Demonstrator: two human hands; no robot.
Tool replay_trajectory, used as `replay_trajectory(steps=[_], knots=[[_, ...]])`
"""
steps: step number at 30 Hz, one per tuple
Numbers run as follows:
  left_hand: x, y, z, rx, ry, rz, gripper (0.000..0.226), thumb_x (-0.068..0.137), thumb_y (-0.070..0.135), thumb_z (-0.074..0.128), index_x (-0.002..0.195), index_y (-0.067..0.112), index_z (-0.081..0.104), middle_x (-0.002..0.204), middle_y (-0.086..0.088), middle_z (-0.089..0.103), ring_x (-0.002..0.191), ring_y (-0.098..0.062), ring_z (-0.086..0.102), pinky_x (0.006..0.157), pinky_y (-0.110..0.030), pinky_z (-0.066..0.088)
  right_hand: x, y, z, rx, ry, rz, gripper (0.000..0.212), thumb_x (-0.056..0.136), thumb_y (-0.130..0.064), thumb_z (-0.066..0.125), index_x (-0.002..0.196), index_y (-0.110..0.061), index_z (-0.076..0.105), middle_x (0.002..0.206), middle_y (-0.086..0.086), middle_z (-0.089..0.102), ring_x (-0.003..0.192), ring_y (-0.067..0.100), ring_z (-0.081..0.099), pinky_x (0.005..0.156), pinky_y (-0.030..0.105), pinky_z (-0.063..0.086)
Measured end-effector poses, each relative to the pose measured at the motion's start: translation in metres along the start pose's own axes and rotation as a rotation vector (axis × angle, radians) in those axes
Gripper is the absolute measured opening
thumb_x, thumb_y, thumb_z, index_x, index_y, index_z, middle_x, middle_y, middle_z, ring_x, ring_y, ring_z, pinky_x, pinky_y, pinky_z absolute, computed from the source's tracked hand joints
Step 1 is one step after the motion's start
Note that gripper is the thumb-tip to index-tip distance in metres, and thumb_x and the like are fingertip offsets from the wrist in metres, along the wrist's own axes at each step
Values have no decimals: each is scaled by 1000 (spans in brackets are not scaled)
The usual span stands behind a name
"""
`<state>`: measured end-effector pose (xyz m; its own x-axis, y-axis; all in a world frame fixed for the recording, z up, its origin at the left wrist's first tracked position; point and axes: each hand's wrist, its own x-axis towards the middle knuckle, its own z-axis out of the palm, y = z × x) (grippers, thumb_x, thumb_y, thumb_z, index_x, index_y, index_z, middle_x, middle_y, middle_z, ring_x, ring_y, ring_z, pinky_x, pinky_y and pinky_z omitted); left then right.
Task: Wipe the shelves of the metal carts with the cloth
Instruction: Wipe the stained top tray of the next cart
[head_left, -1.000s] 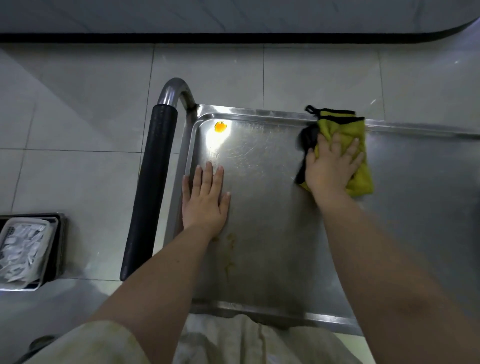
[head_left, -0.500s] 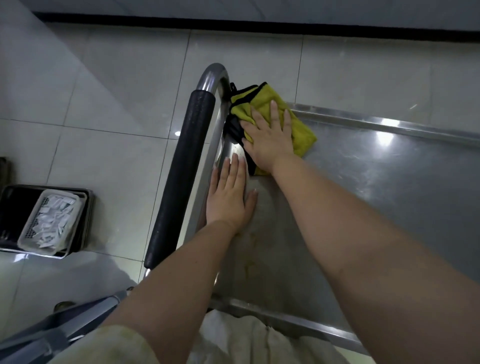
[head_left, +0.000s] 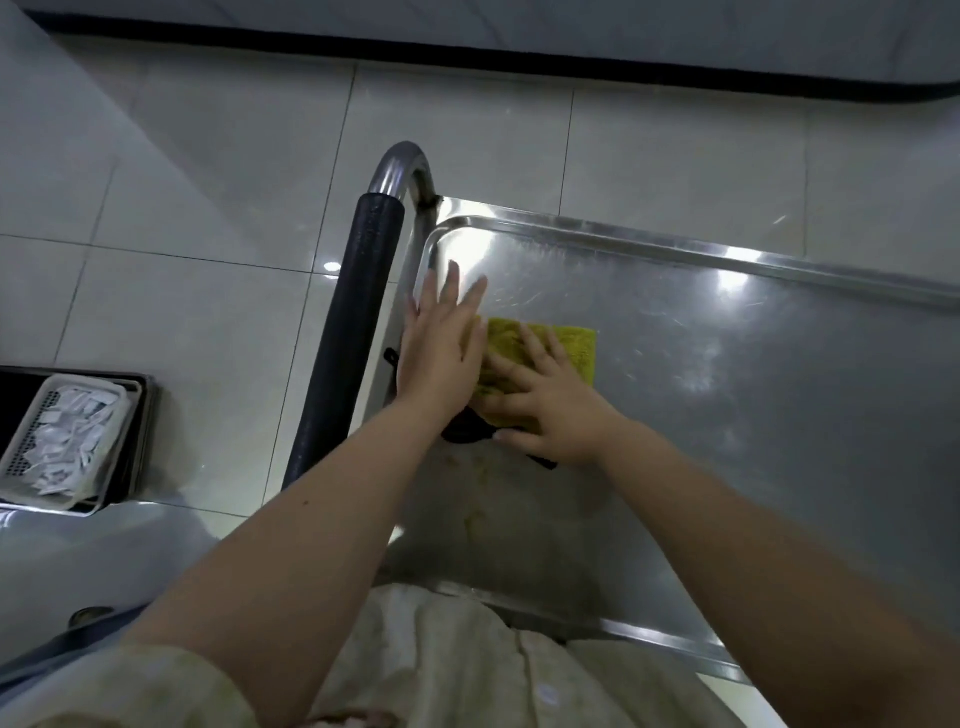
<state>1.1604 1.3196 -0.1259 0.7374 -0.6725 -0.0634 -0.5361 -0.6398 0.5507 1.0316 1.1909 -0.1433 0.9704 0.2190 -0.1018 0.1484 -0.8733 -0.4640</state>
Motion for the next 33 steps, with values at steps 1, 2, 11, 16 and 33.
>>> replay_trajectory(steps=[1,2,11,16,33], knots=[[0,2,2,121,-42,72,47,103,31,35,149,25,35,162,-4,16,149,-20,-1,120,-41,-4,-9,2,-3,84,163,76,35,89,-30,65,123,-21,68,150,10,42,142,49,19,115,63,11],[1,7,7,227,-88,129,48,102,33,34,149,26,34,161,-5,17,149,-25,3,119,-45,-4,-19,6,-4,147,350,187,30,88,-21,65,116,-11,71,142,16,51,137,48,31,112,63,23],[-28,35,62,483,-256,-13,73,83,83,11,148,54,-7,162,7,-14,146,-39,-14,98,-77,-17,-43,33,13,-72,157,971,55,103,-49,16,154,-38,1,164,-7,-6,148,34,-15,117,52,-12],[-75,14,56,487,-180,-2,72,86,82,15,150,51,1,164,2,2,147,-41,-3,102,-78,-3,-38,37,18,-116,175,1005,54,102,-48,14,154,-38,3,164,-7,-2,148,36,-11,117,54,-11],[114,35,54,481,-308,-78,73,77,87,3,140,59,-21,161,8,-20,145,-41,-17,95,-81,-12,-40,46,30,-160,235,984,56,101,-47,18,155,-36,6,164,-2,5,148,40,-7,117,59,-3]])
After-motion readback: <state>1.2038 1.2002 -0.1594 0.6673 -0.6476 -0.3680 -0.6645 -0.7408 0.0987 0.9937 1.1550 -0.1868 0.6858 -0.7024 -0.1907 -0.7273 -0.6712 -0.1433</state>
